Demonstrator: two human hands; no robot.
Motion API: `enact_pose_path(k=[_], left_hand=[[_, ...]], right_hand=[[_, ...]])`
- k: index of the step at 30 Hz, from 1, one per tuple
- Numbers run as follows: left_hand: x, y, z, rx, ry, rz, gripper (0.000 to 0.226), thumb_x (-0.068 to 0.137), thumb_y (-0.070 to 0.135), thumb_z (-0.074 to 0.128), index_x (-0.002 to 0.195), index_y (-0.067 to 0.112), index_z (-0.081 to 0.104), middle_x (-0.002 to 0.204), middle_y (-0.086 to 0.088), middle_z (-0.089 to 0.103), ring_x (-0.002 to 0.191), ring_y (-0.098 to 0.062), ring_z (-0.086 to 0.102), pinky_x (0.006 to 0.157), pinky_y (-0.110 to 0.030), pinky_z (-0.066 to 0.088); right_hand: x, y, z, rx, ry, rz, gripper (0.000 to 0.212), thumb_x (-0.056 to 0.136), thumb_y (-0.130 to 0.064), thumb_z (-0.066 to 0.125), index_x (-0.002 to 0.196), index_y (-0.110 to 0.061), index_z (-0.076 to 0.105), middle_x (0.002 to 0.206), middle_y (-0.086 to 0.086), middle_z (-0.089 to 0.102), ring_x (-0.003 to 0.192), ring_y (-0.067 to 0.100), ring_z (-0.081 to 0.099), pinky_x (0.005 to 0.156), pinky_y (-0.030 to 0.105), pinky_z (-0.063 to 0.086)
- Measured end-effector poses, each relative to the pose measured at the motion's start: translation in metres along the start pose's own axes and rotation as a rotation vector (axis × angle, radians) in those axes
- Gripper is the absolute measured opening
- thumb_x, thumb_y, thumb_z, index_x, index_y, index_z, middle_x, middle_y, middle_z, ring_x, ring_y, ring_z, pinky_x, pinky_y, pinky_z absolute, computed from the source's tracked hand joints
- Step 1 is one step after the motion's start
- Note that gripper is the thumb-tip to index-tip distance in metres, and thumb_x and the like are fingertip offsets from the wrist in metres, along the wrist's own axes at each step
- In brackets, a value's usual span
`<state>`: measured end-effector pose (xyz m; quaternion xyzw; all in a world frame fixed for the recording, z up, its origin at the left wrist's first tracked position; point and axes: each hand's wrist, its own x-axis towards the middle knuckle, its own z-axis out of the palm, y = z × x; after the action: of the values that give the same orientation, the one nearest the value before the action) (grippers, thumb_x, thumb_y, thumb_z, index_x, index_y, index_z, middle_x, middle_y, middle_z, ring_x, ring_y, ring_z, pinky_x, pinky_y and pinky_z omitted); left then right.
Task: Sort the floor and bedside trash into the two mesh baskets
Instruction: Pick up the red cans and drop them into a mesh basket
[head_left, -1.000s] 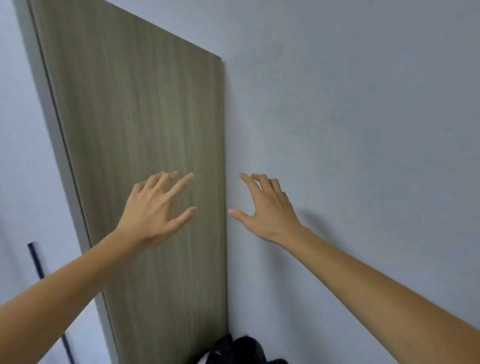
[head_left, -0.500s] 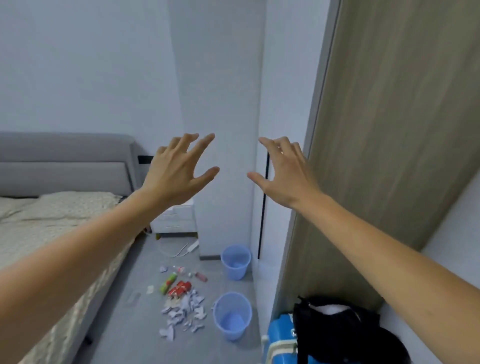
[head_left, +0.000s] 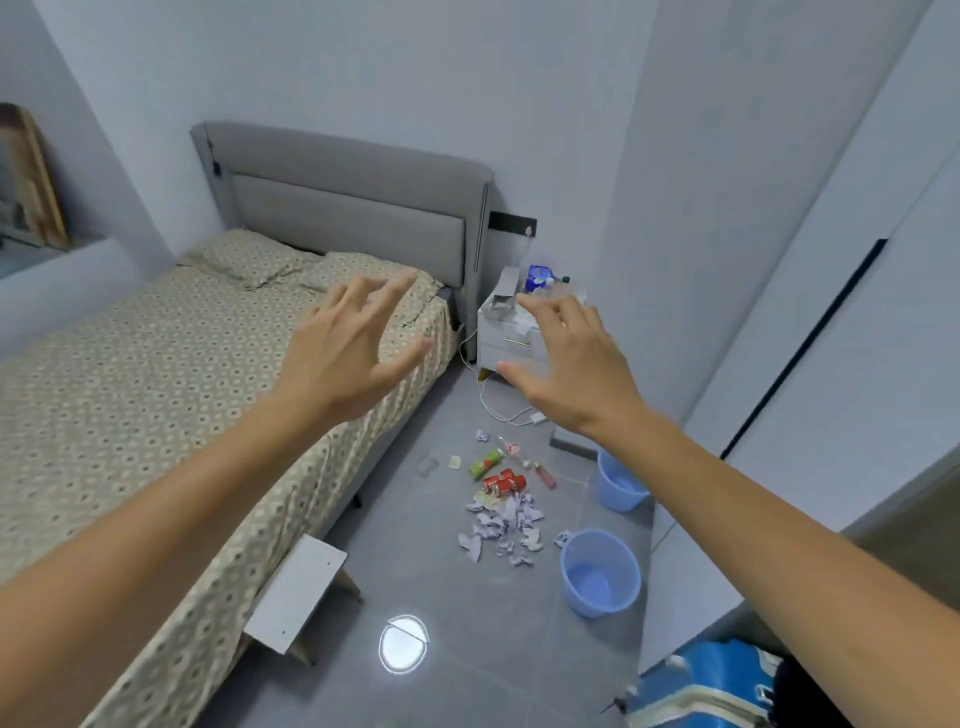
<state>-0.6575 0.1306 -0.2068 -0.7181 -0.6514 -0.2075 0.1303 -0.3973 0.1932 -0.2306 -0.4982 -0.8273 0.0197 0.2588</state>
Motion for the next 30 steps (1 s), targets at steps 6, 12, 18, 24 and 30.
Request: enact_pose_path(k=[6, 12, 18, 24, 30], left_hand=[[0.034, -0.100, 0.057, -0.072, -0.104, -0.084, 0.073, 0.093, 0.071, 0.036, 0.158, 0.037, 0.025, 0.141, -0.003, 0.050, 0.125, -0.026, 0.050, 0.092, -0.052, 0.050], [0.098, -0.165, 0.107, -0.112, -0.165, -0.075, 0.073, 0.093, 0.071, 0.037, 0.157, 0.038, 0.025, 0.138, -0.006, 0.052, 0.125, -0.029, 0.051, 0.093, -0.053, 0.049], [0.195, -0.178, 0.179, -0.153, -0.198, -0.020, 0.075, 0.093, 0.072, 0.038, 0.158, 0.036, 0.026, 0.137, -0.005, 0.052, 0.126, -0.028, 0.049, 0.096, -0.051, 0.047], [0.304, -0.187, 0.235, -0.146, -0.192, 0.042, 0.073, 0.095, 0.067, 0.042, 0.158, 0.033, 0.027, 0.133, -0.007, 0.053, 0.122, -0.028, 0.050, 0.091, -0.048, 0.046], [0.392, -0.210, 0.275, -0.127, -0.214, 0.082, 0.075, 0.094, 0.070, 0.040, 0.158, 0.033, 0.028, 0.131, -0.005, 0.055, 0.121, -0.028, 0.051, 0.093, -0.048, 0.046]], right_hand=[[0.069, -0.029, 0.090, 0.055, -0.061, 0.065, 0.077, 0.086, -0.067, 0.057, 0.151, -0.032, 0.035, 0.138, -0.002, 0.046, 0.129, 0.025, 0.043, 0.098, 0.049, 0.051], [0.134, -0.025, 0.140, 0.051, -0.095, 0.128, 0.076, 0.085, -0.066, 0.057, 0.150, -0.035, 0.034, 0.138, -0.005, 0.044, 0.127, 0.023, 0.043, 0.096, 0.051, 0.052], [0.212, 0.036, 0.176, -0.024, -0.055, 0.195, 0.078, 0.085, -0.066, 0.057, 0.151, -0.032, 0.034, 0.148, 0.000, 0.036, 0.133, 0.025, 0.039, 0.100, 0.049, 0.051], [0.306, 0.104, 0.210, 0.013, -0.072, 0.231, 0.074, 0.085, -0.067, 0.057, 0.147, -0.032, 0.038, 0.140, -0.001, 0.045, 0.128, 0.026, 0.044, 0.099, 0.049, 0.050], [0.388, 0.141, 0.240, 0.044, -0.086, 0.248, 0.067, 0.086, -0.066, 0.055, 0.142, -0.030, 0.044, 0.136, -0.002, 0.050, 0.125, 0.024, 0.047, 0.095, 0.048, 0.052]])
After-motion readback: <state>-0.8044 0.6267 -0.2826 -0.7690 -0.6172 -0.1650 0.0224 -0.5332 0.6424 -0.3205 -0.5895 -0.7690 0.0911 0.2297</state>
